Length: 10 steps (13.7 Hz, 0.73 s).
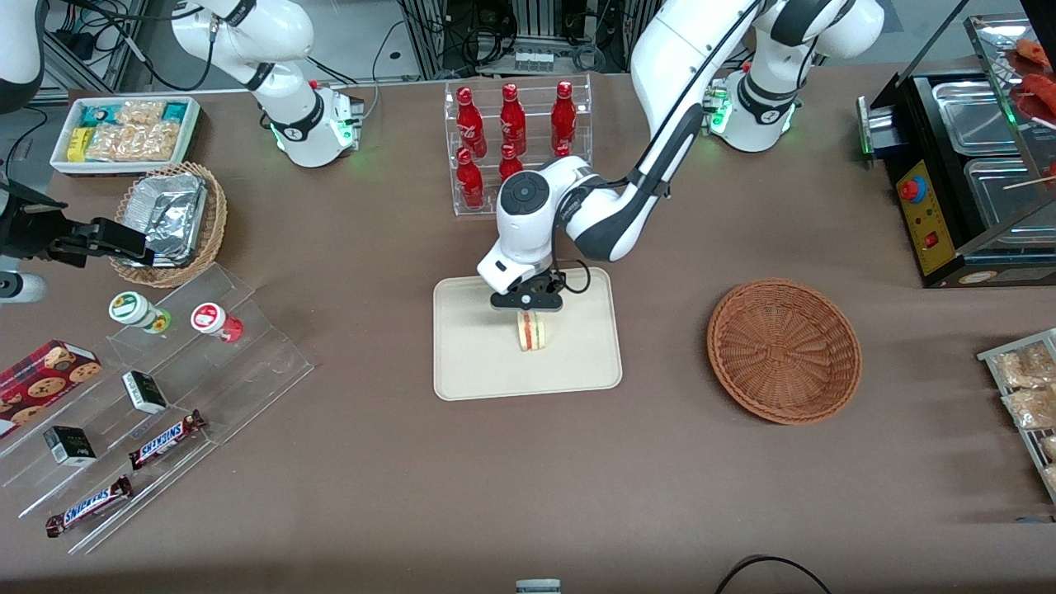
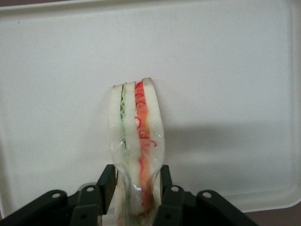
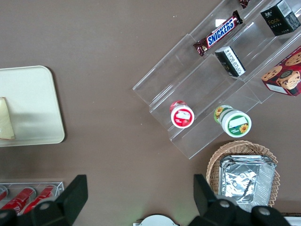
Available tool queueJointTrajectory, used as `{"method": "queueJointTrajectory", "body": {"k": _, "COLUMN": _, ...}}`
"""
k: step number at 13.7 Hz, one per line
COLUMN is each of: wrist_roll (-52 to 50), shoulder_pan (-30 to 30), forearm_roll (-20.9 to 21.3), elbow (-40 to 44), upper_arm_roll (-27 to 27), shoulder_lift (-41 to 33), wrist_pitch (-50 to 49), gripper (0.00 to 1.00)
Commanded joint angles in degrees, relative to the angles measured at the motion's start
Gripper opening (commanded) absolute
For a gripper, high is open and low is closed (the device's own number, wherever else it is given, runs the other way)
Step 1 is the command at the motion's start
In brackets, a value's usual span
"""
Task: Place sandwich from basket to tray
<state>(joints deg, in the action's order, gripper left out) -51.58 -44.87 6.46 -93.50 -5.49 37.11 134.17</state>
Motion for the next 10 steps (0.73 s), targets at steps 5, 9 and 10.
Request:
{"method": "queueJointTrajectory", "body": {"k": 5, "wrist_roll": -2.6, "shoulder_pan": 3.8, "forearm_roll": -1.4, "elbow": 1.6, "upper_arm_roll": 1.0, "shoulder_lift": -12.7, "wrist_pitch": -16.9, "gripper": 0.99}}
{"method": "queueJointTrajectory", "body": {"k": 9, "wrist_roll": -1.6, "shoulder_pan": 11.4, "forearm_roll": -3.1, "elbow": 0.6, "upper_arm_roll": 0.9, "shoulder_lift": -23.4, "wrist_pitch": -27.6, "gripper": 0.99}}
{"method": "queueJointTrajectory", "body": {"k": 10, "wrist_roll": 1.3, "shoulder_pan": 14.0, "forearm_roll": -4.4, "elbow": -0.4, "upper_arm_roll": 0.9, "shoulder_lift": -26.3, "wrist_pitch": -28.9, "gripper": 0.99}}
